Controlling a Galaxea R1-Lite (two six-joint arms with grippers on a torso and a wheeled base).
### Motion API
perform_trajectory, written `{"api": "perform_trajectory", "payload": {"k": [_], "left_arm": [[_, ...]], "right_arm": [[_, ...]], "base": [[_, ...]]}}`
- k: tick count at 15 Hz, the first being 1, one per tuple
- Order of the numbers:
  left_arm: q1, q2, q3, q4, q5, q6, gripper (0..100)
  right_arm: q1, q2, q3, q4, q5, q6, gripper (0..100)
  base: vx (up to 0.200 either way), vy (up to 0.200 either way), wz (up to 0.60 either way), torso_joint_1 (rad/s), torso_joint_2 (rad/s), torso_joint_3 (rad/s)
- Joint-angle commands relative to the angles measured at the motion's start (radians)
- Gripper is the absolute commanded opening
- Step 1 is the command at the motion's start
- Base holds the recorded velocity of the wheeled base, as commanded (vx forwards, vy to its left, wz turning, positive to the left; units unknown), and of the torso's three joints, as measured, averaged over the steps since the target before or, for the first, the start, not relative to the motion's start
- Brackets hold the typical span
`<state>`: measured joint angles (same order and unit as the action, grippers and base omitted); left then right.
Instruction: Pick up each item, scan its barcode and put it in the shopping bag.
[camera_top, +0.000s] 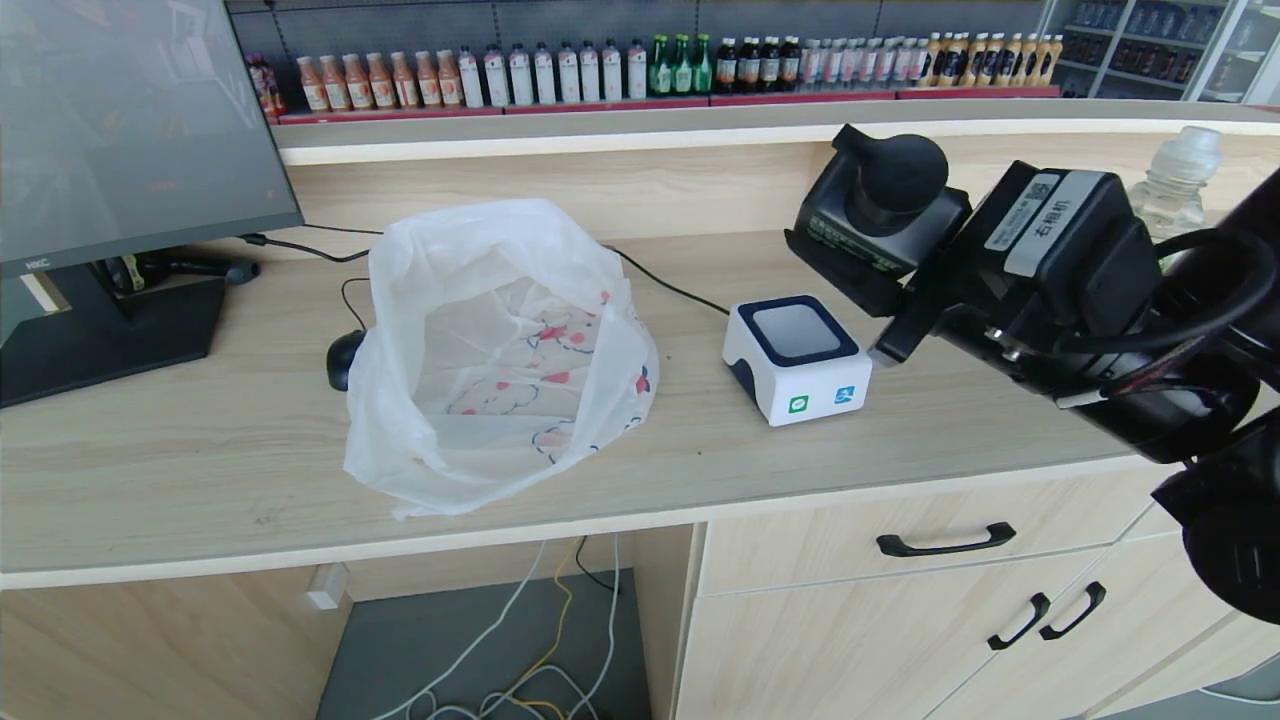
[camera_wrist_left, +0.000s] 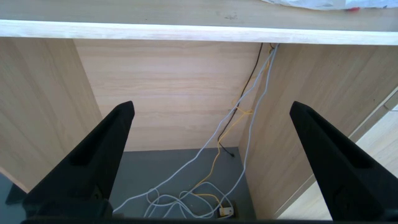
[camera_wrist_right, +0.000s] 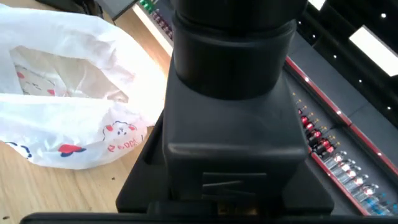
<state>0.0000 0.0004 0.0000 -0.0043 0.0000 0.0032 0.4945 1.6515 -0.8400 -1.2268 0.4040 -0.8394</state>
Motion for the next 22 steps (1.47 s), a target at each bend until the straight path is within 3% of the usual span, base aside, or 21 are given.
{"api": "perform_trajectory", "payload": {"k": [1, 6, 9, 12, 15, 20, 22], "left_arm": [[0.000, 0.000, 0.000, 0.000, 0.000, 0.001, 100], [0.000, 0.000, 0.000, 0.000, 0.000, 0.001, 100], [0.000, 0.000, 0.000, 0.000, 0.000, 0.001, 100], [0.000, 0.000, 0.000, 0.001, 0.000, 0.000, 100], [0.000, 0.000, 0.000, 0.001, 0.000, -0.003, 100], [0.000, 0.000, 0.000, 0.000, 0.000, -0.002, 100], [0.000, 0.000, 0.000, 0.000, 0.000, -0.003, 100]], "right_arm": [[0.081, -0.107, 0.013, 0.030, -0.088, 0.085, 0], [0.078, -0.234, 0.150, 0.055, -0.303, 0.531, 0], [0.062, -0.239, 0.220, 0.053, -0.352, 0.700, 0], [0.050, -0.225, 0.303, 0.050, -0.476, 0.818, 0], [0.022, -0.196, 0.335, 0.044, -0.504, 0.841, 0], [0.001, -0.168, 0.340, -0.007, -0.502, 0.740, 0], [-0.002, -0.176, 0.348, -0.014, -0.502, 0.741, 0]], "base": [[0.000, 0.000, 0.00, 0.000, 0.00, 0.000], [0.000, 0.000, 0.00, 0.000, 0.00, 0.000], [0.000, 0.000, 0.00, 0.000, 0.00, 0.000], [0.000, 0.000, 0.00, 0.000, 0.00, 0.000], [0.000, 0.000, 0.00, 0.000, 0.00, 0.000], [0.000, 0.000, 0.00, 0.000, 0.00, 0.000], [0.000, 0.200, 0.00, -0.002, 0.00, 0.000]]}}
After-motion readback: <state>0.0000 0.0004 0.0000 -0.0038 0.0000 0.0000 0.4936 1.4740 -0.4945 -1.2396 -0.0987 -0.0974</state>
